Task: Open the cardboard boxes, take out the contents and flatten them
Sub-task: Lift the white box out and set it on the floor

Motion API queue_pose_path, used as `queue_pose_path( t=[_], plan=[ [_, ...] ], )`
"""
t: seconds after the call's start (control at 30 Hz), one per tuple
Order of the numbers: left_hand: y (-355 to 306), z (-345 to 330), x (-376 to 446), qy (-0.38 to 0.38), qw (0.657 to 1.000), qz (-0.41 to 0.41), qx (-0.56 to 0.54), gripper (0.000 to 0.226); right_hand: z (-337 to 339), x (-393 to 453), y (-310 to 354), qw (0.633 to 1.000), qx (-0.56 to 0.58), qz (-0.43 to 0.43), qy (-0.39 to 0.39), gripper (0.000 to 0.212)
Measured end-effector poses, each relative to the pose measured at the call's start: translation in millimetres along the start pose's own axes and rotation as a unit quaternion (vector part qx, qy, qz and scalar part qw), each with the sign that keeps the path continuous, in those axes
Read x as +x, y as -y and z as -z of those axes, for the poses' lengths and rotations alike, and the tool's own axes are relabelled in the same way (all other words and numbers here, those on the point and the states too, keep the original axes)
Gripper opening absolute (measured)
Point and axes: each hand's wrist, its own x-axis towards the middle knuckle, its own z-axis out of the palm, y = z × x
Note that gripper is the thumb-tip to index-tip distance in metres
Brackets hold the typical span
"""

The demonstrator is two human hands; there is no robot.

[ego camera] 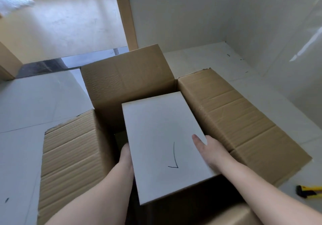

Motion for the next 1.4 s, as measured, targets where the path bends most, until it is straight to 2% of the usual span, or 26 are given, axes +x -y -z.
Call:
queue_pose_path(
  t=[0.13,0.23,0.33,0.43,0.6,0.7,0.73,0.83,0.97,1.03,1.2,1.3,1.4],
  plan=[
    [-32.3,-30.0,-41.8,0.109,0.988,-0.079,0.076,0.035,16.4,-20.6,6.5,0.998,0.009,0.039,-0.041,0.049],
    [-56.5,-38.0,-71.2,0.162,0.972,-0.118,0.125,0.053,30.8,-42.1,29.0,0.993,0.073,0.070,-0.065,0.040],
    [-80.3,-43.9,-108.5,0.183,0.963,-0.132,0.146,0.065,55.9,-70.8,66.1,0.986,0.133,0.076,-0.071,0.047],
    [-116.0,-52.3,-156.3,0.221,0.951,-0.148,0.155,0.067,90.7,-100.3,110.2,0.985,0.130,0.077,-0.084,0.062],
    [-193.1,-72.7,-210.2,0.216,0.948,-0.105,0.207,0.093,156.5,-145.1,195.5,0.987,0.131,0.032,-0.091,0.063],
    [-240.0,-100.3,-236.0,0.209,0.935,-0.077,0.276,0.108,192.5,-169.9,237.3,0.981,0.155,-0.010,-0.118,0.038],
    [-254.7,-113.3,-244.1,0.211,0.928,-0.072,0.299,0.110,203.9,-176.8,247.3,0.979,0.155,-0.024,-0.130,0.034],
    [-297.2,-163.7,-260.8,0.232,0.910,-0.052,0.339,0.110,237.7,-186.6,271.8,0.968,0.158,-0.067,-0.182,0.045],
    [-346.8,-244.6,-269.8,0.274,0.891,-0.039,0.360,0.114,287.5,-172.9,301.6,0.950,0.180,-0.092,-0.237,0.036],
    [-371.2,-281.8,-268.1,0.293,0.881,-0.049,0.368,0.107,310.3,-157.5,315.4,0.944,0.191,-0.091,-0.251,0.037],
    [-433.1,-358.4,-248.7,0.336,0.848,-0.078,0.402,0.056,346.0,-106.5,353.3,0.930,0.213,-0.110,-0.277,0.046],
    [-474.3,-400.7,-212.8,0.347,0.827,-0.096,0.432,0.057,351.4,-57.1,377.2,0.923,0.235,-0.121,-0.280,0.042],
    [-512.9,-444.0,-150.5,0.363,0.799,-0.109,0.466,0.044,339.0,13.1,394.7,0.907,0.281,-0.137,-0.282,0.044]
  ],
)
